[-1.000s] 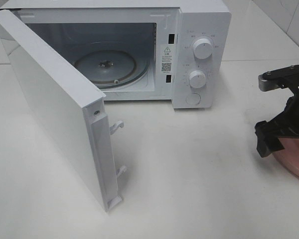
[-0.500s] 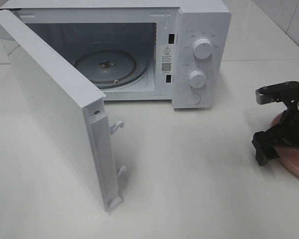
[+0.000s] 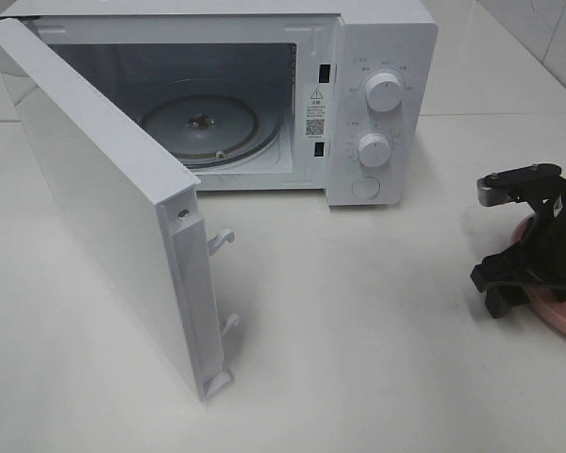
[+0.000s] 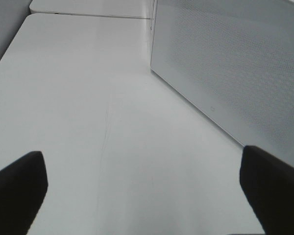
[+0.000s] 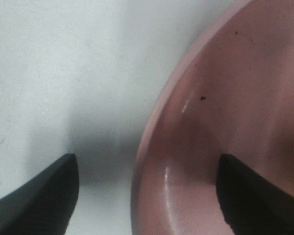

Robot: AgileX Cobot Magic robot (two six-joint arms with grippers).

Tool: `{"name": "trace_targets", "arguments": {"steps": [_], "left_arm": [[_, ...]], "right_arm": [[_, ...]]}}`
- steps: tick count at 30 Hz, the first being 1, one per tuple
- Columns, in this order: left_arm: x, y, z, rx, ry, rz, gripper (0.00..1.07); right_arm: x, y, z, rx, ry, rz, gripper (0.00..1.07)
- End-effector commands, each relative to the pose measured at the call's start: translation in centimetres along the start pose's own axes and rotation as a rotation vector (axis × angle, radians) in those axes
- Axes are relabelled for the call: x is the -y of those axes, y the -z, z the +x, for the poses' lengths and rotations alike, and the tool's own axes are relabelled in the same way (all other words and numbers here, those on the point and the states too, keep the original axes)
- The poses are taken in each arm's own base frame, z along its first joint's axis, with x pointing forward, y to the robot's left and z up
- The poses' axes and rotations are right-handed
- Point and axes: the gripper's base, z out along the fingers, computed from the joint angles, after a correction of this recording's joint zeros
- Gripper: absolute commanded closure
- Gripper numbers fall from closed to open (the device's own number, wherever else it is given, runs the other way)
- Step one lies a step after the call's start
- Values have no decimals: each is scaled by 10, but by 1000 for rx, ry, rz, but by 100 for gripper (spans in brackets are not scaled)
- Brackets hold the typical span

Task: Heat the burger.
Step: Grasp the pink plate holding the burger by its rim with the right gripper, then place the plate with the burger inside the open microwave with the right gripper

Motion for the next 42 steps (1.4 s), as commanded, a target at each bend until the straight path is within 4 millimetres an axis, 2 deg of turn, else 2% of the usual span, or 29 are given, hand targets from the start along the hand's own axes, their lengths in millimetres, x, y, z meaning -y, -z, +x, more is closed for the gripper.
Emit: {"name": "trace_targets", "arguments": {"steps": [1,2,3,4,5,6,7,8,9,24,42], "left_arm": [[0,0,0,5,-1,8,4],[0,0,0,5,-1,8,4],[0,0,0,5,-1,8,4],[0,0,0,5,-1,8,4],[0,0,0,5,-1,8,4],[0,0,0,5,-1,8,4],[0,0,0,5,-1,8,4],[0,0,0,5,-1,8,4],[0,0,0,5,-1,8,4],[0,0,0,5,-1,8,4],[0,0,0,5,-1,8,4]], "right_arm": [[1,0,-1,0,2,4,53],[1,0,-1,0,2,4,53],[1,0,-1,0,2,4,59],[1,0,-1,1,5,6,74],[1,0,-1,1,5,6,74],[1,0,0,-1,6,6,82],[2,-1,0,-1,21,14,96],[2,-1,0,-1,21,14,96],[3,-1,0,0,35,22,107],[3,0,3,-34,-7,36,107],[-14,19,9,-72,25,279,107]]}}
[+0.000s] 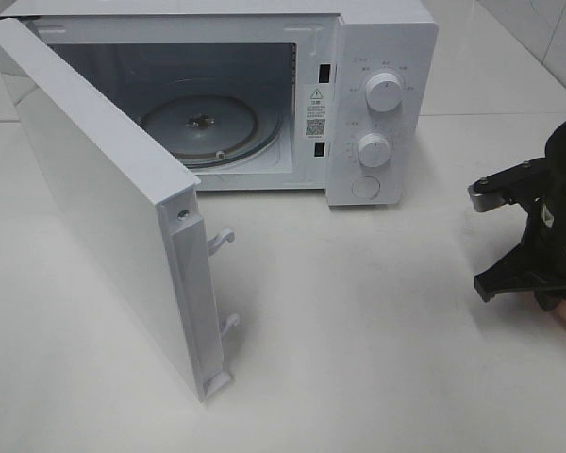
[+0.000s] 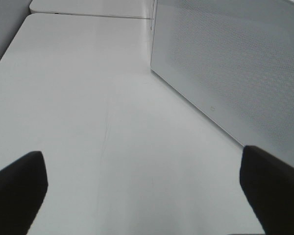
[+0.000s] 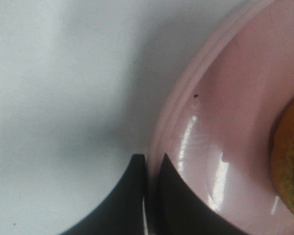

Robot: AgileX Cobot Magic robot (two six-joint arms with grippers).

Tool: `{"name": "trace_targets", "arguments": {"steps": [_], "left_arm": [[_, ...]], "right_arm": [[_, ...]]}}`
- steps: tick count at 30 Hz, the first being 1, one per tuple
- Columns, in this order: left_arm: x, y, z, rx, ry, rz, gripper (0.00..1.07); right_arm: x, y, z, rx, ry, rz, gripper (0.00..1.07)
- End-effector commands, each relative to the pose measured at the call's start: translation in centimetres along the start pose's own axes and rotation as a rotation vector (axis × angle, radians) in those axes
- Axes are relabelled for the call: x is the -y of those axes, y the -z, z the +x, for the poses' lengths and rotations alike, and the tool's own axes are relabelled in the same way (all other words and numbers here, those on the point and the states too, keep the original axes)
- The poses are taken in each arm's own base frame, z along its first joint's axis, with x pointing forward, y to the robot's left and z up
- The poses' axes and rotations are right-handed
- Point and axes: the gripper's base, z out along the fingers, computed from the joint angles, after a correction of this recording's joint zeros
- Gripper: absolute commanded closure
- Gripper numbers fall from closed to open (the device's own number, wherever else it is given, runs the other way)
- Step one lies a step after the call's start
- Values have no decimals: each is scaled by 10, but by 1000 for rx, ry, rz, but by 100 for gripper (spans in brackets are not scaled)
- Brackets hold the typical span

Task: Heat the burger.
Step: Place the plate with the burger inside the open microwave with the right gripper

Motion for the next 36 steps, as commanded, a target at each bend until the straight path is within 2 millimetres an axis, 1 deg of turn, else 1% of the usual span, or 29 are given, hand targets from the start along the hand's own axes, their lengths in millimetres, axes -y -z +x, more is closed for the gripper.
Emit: {"name": "trace_targets", "arguments": {"steps": [1,7,8,9,11,12,14,17,22,28,30,33,35,36], "left_arm": [[0,0,0,5,-1,8,4],[0,0,0,5,-1,8,4],[0,0,0,5,-1,8,4],[0,0,0,5,-1,8,4],[0,0,0,5,-1,8,4],[0,0,0,5,-1,8,4],[0,0,0,5,-1,8,4],[0,0,0,5,-1,8,4],[0,0,0,5,-1,8,4],[0,0,0,5,-1,8,4],[0,0,0,5,-1,8,4],[0,0,0,5,-1,8,4],[0,0,0,5,-1,8,4],[0,0,0,5,-1,8,4]], "right_arm": [[1,4,6,-40,-4,90,107],[-2,11,8,-44,26,141,107],[-4,15,8,-34,38,150,107],[-4,15,8,-34,38,150,107],[-6,24,10,-24,50,163,107],[-6,24,10,-24,50,163,107],[-7,34,13,-18,71,192,107],[-8,37,14,-16,76,198,107],[-14,49,20,-16,109,222,107],[-17,54,27,-5,122,219,107],[-21,57,33,-17,135,221,107],[-23,57,35,-23,139,224,107],[-32,61,38,-25,173,230,107],[-32,61,38,-25,173,230,107]]}}
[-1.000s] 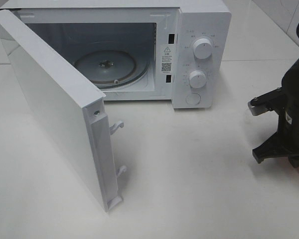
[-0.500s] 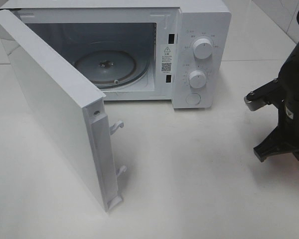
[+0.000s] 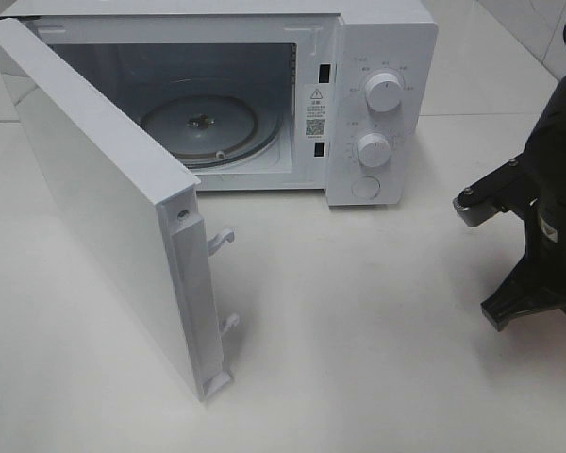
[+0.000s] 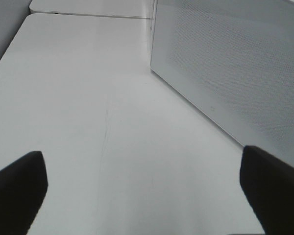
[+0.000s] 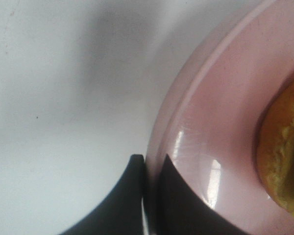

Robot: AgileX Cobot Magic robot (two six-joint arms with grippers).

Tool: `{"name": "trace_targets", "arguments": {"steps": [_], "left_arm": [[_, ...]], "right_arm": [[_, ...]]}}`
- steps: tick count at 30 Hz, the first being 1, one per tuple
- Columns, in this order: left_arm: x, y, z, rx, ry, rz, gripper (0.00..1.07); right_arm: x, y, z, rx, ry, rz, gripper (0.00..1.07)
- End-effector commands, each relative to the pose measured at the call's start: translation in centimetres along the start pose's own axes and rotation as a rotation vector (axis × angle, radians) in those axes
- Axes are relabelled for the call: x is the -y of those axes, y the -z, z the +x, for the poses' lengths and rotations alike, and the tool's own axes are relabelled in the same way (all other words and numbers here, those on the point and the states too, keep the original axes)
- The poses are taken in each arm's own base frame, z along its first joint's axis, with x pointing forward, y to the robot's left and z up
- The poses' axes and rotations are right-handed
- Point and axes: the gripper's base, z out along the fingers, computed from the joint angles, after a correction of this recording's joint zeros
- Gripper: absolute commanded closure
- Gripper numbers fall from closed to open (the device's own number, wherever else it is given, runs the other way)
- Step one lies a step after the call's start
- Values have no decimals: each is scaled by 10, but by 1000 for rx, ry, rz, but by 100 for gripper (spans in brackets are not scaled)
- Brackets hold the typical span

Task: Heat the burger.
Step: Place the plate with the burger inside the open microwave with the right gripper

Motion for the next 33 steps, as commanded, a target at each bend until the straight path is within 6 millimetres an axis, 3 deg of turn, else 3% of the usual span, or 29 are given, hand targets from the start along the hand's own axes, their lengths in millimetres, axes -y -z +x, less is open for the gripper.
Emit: {"name": "trace_targets", "arguments": {"steps": [1,18,26,33], "left_arm": [[0,0,0,5,-1,8,4],[0,0,0,5,-1,8,4],[0,0,0,5,-1,8,4],[0,0,0,5,-1,8,4]], "right_arm": [[-5,7,4,6,53,53,107],[-34,32,17,49,189,75,107],[-32,50,24,124,216,68,107],[-28,48,34,137,251,60,107]]}}
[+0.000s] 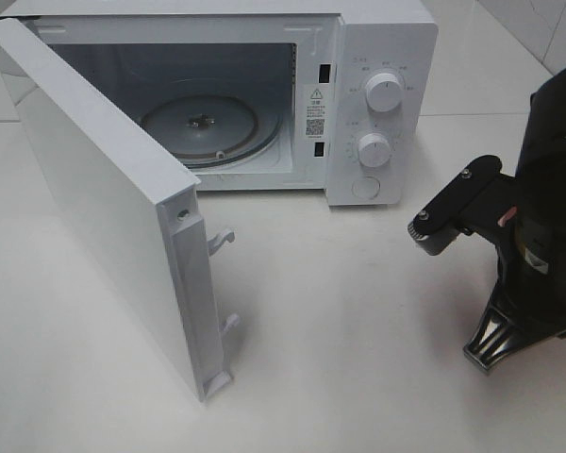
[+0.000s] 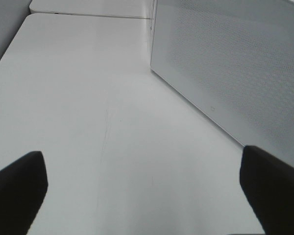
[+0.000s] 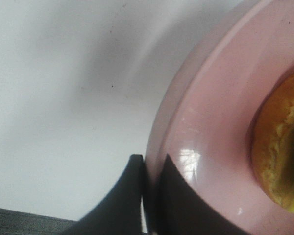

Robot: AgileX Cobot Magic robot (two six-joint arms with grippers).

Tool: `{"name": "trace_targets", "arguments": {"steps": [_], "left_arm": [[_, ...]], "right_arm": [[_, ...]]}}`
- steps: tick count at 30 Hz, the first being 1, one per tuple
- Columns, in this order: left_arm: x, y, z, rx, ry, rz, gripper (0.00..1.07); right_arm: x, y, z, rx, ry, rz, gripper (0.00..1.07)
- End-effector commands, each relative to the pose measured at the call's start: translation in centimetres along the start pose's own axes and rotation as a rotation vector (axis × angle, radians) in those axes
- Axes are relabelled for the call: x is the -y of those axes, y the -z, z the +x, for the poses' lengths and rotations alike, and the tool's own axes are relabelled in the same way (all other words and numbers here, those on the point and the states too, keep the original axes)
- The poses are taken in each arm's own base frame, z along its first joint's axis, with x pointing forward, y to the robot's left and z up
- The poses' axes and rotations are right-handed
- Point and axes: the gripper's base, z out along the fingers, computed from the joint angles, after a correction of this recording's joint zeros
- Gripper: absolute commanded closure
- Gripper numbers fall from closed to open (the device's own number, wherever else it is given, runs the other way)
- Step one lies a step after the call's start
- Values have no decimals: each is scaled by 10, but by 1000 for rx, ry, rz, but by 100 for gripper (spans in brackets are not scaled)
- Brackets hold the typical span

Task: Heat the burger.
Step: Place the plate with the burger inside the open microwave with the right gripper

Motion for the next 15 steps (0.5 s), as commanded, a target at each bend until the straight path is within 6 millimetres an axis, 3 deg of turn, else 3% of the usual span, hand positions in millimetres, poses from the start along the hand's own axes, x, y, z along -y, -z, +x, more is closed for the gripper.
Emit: {"name": "trace_targets", "arguments": {"steps": [1,9,15], "left_arm": [[0,0,0,5,-1,8,4],[0,0,0,5,-1,8,4],[0,0,0,5,-1,8,4]], "right_arm": [[7,3,5,18,39,53,107],[11,8,8,34,47,57,107],[-3,13,12,77,152,57,107]]}}
